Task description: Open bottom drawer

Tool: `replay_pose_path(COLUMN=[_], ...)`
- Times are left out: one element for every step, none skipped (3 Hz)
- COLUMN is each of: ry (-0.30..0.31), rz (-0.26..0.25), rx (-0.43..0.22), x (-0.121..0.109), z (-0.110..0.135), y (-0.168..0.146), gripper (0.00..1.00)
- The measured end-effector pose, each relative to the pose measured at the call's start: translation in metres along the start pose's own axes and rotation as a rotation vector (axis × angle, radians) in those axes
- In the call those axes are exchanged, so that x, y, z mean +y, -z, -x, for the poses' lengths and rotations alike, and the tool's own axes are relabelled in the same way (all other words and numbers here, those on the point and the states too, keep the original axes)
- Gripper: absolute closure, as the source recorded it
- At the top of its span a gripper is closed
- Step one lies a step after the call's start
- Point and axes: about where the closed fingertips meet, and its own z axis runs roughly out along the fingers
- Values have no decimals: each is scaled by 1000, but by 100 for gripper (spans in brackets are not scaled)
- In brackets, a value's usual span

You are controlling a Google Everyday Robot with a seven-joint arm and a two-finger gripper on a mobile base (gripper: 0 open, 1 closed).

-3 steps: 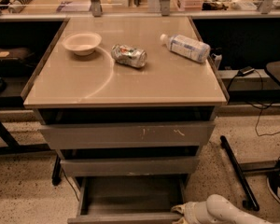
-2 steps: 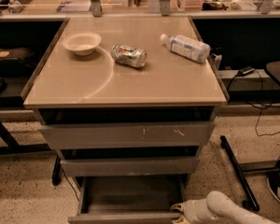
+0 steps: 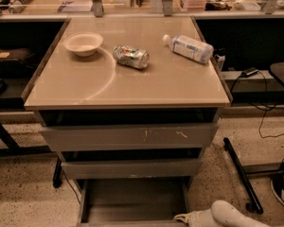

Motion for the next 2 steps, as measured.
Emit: replay_pose_path(ry=[11, 13], rz=[25, 30], rx=[23, 26], x=[36, 43], z=[-2, 3], y=[4, 5], gripper=[83, 81])
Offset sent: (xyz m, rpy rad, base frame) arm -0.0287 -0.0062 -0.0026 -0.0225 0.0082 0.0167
